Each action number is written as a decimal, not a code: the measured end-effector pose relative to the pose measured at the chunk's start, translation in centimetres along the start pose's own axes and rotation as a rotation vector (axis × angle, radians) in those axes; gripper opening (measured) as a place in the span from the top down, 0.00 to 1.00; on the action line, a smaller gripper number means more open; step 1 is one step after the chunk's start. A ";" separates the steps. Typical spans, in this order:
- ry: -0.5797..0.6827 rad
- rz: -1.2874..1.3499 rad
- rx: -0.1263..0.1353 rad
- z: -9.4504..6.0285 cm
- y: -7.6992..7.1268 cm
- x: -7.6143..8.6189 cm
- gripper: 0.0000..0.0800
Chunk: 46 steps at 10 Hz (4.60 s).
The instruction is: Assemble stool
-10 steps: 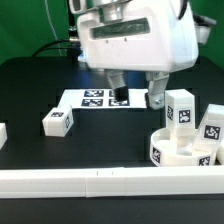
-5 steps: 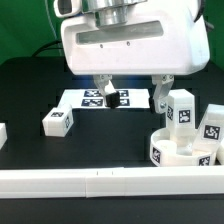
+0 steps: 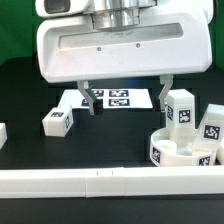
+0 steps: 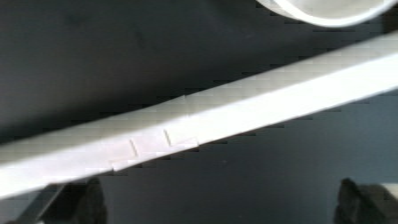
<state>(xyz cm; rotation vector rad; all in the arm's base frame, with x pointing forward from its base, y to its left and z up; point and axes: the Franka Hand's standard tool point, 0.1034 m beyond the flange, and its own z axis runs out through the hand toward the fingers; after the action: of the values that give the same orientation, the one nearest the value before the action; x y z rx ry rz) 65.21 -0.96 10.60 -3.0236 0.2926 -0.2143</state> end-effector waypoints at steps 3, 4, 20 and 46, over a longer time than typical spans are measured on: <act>0.017 -0.260 -0.014 0.5 2.0 -0.1 0.19; 0.025 -0.287 -0.028 0.8 3.8 -0.5 0.19; -0.197 -0.007 -0.027 3.2 14.0 -7.8 0.19; -1.173 0.162 -0.016 6.0 14.8 -13.6 0.58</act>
Offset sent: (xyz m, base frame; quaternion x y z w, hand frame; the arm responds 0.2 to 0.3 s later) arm -0.0201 -0.0366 -0.0173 0.0242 0.0245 -0.1073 0.9936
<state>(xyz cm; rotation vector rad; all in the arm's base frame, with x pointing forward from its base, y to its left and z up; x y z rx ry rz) 50.19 -12.28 1.33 -2.5402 0.3842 1.4692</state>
